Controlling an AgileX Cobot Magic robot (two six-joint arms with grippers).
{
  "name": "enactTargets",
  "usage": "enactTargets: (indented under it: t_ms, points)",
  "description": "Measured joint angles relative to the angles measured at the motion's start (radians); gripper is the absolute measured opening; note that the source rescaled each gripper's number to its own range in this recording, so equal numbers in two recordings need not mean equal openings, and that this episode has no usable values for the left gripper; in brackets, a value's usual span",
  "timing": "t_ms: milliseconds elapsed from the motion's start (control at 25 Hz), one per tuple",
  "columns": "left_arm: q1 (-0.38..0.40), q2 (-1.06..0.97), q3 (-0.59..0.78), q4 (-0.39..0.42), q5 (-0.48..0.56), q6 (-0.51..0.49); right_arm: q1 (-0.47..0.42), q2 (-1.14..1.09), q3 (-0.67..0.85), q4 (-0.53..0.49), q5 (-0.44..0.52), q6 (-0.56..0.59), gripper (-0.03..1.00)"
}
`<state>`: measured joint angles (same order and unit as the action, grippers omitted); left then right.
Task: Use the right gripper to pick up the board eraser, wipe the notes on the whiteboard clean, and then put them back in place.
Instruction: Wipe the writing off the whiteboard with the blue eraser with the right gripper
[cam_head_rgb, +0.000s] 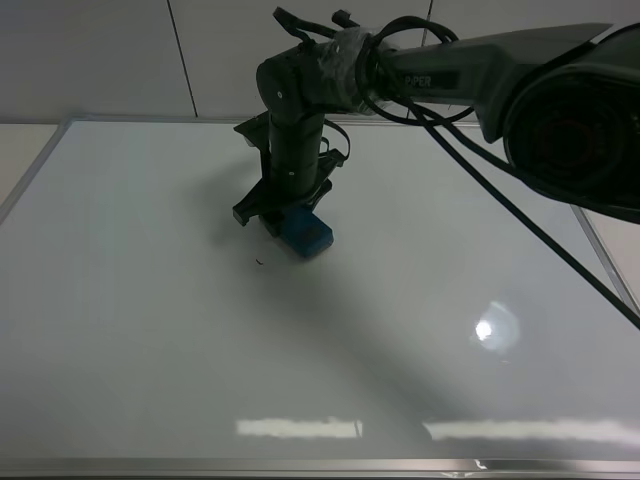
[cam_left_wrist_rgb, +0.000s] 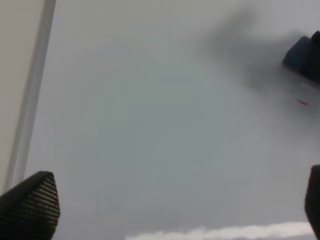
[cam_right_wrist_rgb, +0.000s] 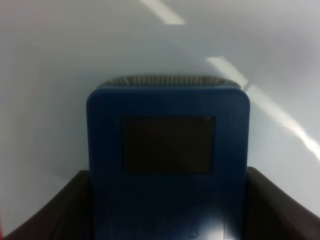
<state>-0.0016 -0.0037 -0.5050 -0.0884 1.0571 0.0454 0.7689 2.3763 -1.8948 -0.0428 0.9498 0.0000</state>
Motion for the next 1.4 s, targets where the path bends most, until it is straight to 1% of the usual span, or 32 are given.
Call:
enactTargets:
  t_ms: [400, 480, 600, 720, 920, 1200, 1400]
  points:
    - [0.0, 0.0, 0.0, 0.0, 0.0, 0.0, 0.2, 0.003, 0.002, 0.031, -0.035, -0.008, 0.01]
    - [0.0, 0.0, 0.0, 0.0, 0.0, 0.0, 0.229, 0.003, 0.002, 0.031, -0.039, -0.008, 0.01]
    - [0.0, 0.0, 0.0, 0.0, 0.0, 0.0, 0.242, 0.003, 0.002, 0.037, -0.042, 0.0, 0.01]
    - [0.0, 0.0, 0.0, 0.0, 0.0, 0.0, 0.237, 0.003, 0.002, 0.032, -0.036, 0.0, 0.01]
    - [0.0, 0.0, 0.0, 0.0, 0.0, 0.0, 0.203, 0.003, 0.002, 0.007, -0.006, 0.0, 0.01]
    - [0.0, 0.0, 0.0, 0.0, 0.0, 0.0, 0.117, 0.003, 0.002, 0.004, 0.016, -0.014, 0.01]
    - [0.0, 0.0, 0.0, 0.0, 0.0, 0.0, 0.032, 0.001, 0.002, 0.003, 0.02, -0.024, 0.01]
